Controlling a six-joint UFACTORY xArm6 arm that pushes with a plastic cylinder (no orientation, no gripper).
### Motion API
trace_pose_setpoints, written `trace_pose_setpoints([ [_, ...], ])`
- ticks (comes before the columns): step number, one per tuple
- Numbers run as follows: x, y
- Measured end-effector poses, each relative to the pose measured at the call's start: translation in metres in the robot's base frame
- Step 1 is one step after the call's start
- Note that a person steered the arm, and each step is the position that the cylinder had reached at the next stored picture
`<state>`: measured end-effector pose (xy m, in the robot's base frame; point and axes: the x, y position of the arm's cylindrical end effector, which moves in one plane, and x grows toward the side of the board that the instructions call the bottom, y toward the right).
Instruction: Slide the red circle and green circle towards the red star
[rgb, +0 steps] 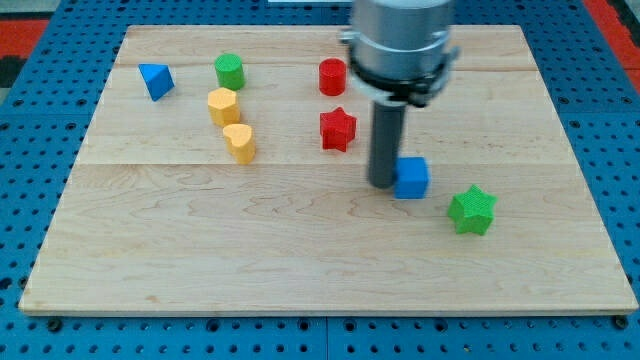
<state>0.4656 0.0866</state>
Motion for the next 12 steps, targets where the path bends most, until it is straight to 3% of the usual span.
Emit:
trace_pose_setpoints([
  [1,-0.012,0.047],
  [3,-0.031,-0.053],
  [4,0.011,-0.009],
  [5,-0.026,-0.008],
  [6,-0.083,0.029],
  [7,-0.07,0.136],
  [8,-0.012,0.194],
  [9,0.035,0.198],
  [10,0.044,0.186],
  [12,0.013,0.169],
])
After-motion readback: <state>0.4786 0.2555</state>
